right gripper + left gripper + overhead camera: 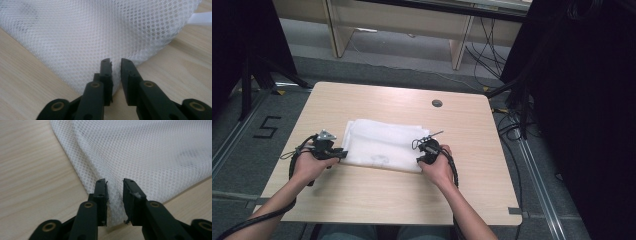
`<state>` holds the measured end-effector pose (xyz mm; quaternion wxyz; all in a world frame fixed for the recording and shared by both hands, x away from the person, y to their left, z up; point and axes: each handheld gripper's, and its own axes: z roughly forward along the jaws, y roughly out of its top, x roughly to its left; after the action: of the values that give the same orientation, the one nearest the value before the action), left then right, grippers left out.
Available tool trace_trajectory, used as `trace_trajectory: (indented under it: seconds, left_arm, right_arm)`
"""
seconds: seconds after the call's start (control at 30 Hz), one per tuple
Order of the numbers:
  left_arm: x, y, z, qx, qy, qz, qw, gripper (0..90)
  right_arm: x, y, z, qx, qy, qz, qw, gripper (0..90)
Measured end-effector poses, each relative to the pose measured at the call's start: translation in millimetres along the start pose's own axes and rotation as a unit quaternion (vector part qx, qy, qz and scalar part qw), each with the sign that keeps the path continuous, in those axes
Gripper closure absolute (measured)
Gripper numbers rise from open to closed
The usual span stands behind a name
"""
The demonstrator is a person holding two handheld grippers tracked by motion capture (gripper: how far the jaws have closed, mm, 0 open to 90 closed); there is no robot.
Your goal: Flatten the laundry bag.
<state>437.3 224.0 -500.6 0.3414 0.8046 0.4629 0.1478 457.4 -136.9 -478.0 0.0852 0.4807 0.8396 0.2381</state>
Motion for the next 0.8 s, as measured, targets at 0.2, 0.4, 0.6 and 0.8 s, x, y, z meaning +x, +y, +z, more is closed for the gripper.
trace_trajectory:
  seconds: [0.2, 0.4, 0.6, 0.8]
  left_arm:
    - [-19.9, -1.3, 7.2, 0.009, -0.029, 0.002, 0.9995, 80.1]
    - [-49.5, 2.4, 12.1, 0.021, -0.068, 0.034, 0.9969, 79.7]
    - [-70.7, 3.9, 12.3, 0.032, -0.085, 0.055, 0.9943, 78.4]
    - [-81.4, 0.2, 11.2, 0.036, -0.095, 0.075, 0.992, 78.4]
  right_arm:
    - [-9.3, -14.2, -13.8, 0.014, -0.004, -0.01, 0.9998, 90.0]
    - [-25.2, -37.4, -27.5, 0.032, -0.003, -0.002, 0.9995, 89.8]
    - [-34.4, -54.2, -45.7, 0.037, -0.015, 0.016, 0.9991, 77.6]
    - [-38.8, -40.0, -67.5, -0.02, -0.034, 0.016, 0.9991, 61.9]
